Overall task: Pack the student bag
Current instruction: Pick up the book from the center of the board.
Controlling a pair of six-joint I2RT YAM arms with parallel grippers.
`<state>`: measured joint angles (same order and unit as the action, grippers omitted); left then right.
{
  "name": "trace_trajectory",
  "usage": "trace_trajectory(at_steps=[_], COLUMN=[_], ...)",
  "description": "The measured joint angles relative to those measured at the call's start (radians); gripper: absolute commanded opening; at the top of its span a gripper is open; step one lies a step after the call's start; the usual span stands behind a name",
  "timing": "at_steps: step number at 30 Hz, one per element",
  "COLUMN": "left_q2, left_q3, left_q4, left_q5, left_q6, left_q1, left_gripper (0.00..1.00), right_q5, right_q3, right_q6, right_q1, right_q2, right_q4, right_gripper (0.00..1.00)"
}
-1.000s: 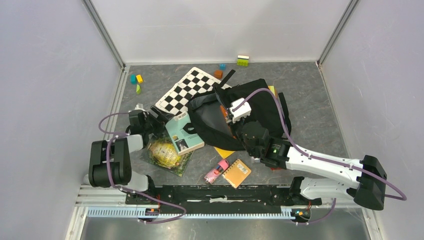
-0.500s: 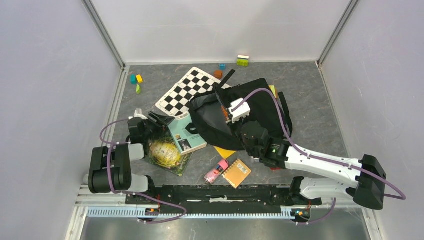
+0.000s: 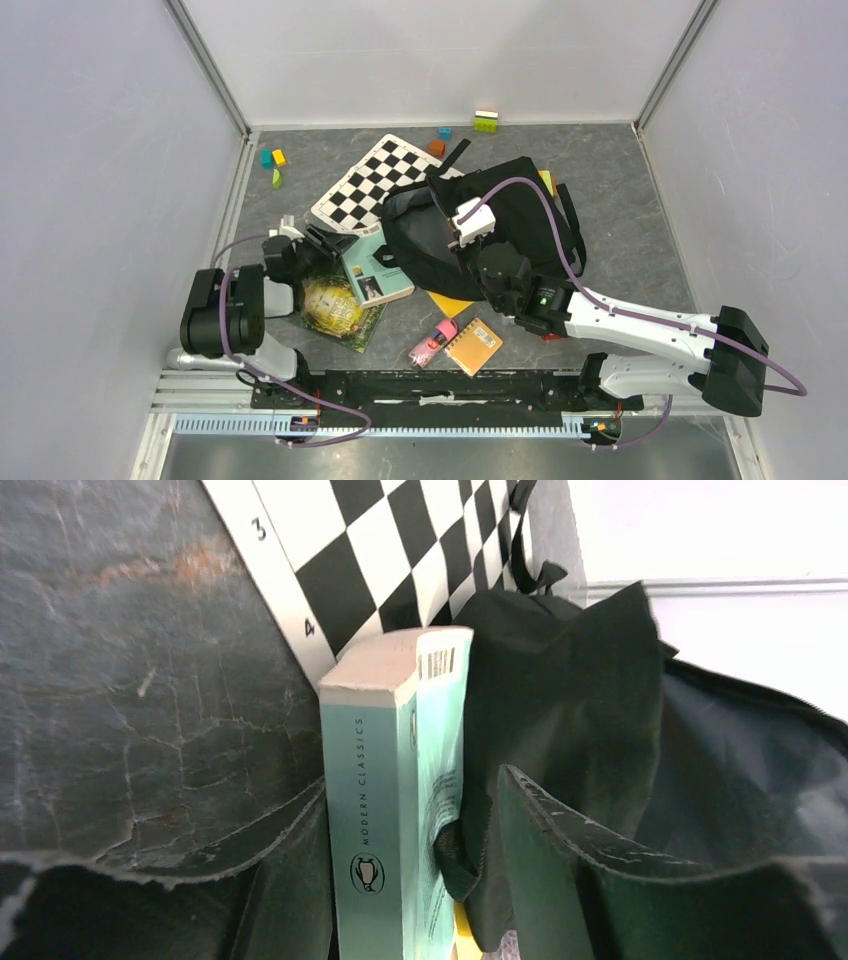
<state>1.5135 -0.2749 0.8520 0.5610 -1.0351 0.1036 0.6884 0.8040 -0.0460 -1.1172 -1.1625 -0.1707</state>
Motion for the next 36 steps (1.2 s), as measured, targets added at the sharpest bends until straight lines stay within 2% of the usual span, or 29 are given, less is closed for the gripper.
trace_trajectory(at_steps=[7,12,16,20,24,30,36], left_q2=[0.114,0.106,0.031,-0.113,-0.338,-0.679,-0.821], left_q3=[-0.001,-0.001,0.0,-0.002,-0.034,-0.166,-0.236], left_q4=[0.091,0.094,0.021,-0.123,-0.382,-0.753,-0.911], left_q5=[0.021,0.022,0.016,0.006,-0.033,-0.089,-0.066], left_q6=[-0.037,-0.041,-0.026,0.028,0.124,0.239,0.216], left_q1=[-0.052,-0.056,-0.06,-0.067,-0.068,-0.069,-0.08], left_gripper=[0.38,0.18,0.02,0.02,0.02,0.02,0.02], right_q5=[0.0,0.001,0.001,0.001,0.003,0.005,0.004], right_q3=[0.005,0.011,0.011,0.011,0.021,0.046,0.078], right_q6=[0.0,0.002,0.005,0.008,0.017,0.028,0.033], right_q1=[0.0,0.0,0.0,0.0,0.0,0.0,0.001], right_q2=[0.0,0.0,0.0,0.0,0.0,0.015,0.048], right_q4=[0.003,0.01,0.014,0.015,0.029,0.06,0.096], right_gripper=[0.0,0.0,0.0,0.0,0.0,0.0,0.0])
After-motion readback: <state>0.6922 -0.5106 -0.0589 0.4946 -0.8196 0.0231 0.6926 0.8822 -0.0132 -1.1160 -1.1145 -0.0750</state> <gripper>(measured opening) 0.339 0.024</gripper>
